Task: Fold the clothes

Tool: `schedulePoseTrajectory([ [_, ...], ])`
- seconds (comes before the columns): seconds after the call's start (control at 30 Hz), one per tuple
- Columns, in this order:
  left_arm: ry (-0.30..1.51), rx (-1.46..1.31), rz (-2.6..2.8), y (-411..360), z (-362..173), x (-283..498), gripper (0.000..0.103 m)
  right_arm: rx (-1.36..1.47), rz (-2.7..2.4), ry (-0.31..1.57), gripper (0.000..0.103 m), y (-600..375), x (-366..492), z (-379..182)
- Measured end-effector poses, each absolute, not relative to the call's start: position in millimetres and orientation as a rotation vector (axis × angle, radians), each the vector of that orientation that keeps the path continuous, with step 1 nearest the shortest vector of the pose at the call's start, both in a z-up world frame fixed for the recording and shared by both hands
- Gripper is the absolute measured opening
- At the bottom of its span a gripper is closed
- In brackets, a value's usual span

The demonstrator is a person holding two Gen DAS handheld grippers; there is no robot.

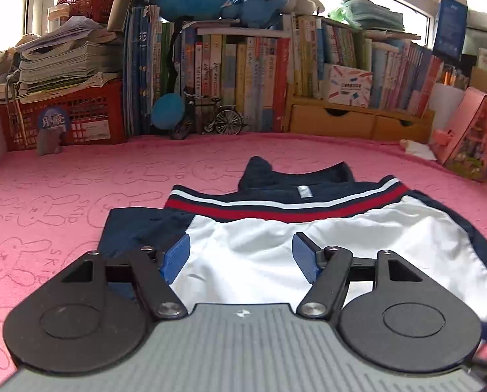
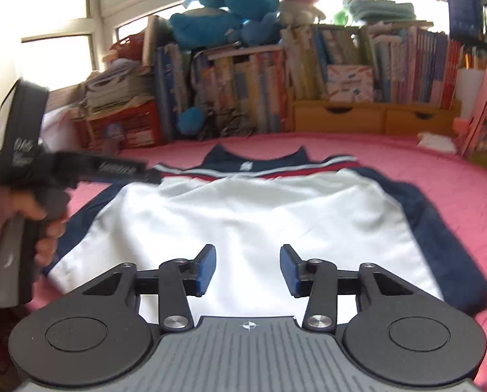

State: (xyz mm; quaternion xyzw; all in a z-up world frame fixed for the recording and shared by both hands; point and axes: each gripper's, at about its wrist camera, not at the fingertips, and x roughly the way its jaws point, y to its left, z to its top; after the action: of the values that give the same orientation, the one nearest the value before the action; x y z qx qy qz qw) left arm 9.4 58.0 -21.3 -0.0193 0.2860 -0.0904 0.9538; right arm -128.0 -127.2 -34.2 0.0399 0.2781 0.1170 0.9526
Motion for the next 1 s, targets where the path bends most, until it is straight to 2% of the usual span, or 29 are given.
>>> schedulePoseTrajectory([
  [0.2,0.776,-0.149,-0.354,35,-26,-17,0.078,-0.002,0.201,0.641,0.041,-88,-137,-59],
  [0.37,0.948,-0.137,-0.36,12,-43,-27,0.079,-0.006,0.17,0.618,0.041,-85,-144,-66],
  [0.67,1.062,-0.142,-0.385,-12,-45,-17,0.08,0.02,0.174,0.612,0.041,-88,-148,-68],
  [0.73,1.08,-0.139,-0.367,-15,-46,-12,0.078,0.026,0.175,0.612,0.04,-88,-149,-68],
  [0.77,1.082,-0.126,-0.356,-17,-46,-11,0.073,0.029,0.176,0.613,0.04,-88,-149,-68],
  [0.8,1.079,-0.108,-0.342,-19,-45,-11,0.062,0.031,0.176,0.614,0.04,-88,-150,-68],
  [0.83,1.072,-0.087,-0.33,-21,-44,-11,0.056,0.033,0.175,0.617,0.04,-88,-150,-68],
  [0.9,1.049,-0.05,-0.311,-25,-44,-14,0.024,0.035,0.173,0.624,0.039,-88,-149,-67],
  [1.0,1.054,-0.013,-0.298,-31,-45,-15,0.023,0.037,0.169,0.638,0.038,-86,-149,-65],
])
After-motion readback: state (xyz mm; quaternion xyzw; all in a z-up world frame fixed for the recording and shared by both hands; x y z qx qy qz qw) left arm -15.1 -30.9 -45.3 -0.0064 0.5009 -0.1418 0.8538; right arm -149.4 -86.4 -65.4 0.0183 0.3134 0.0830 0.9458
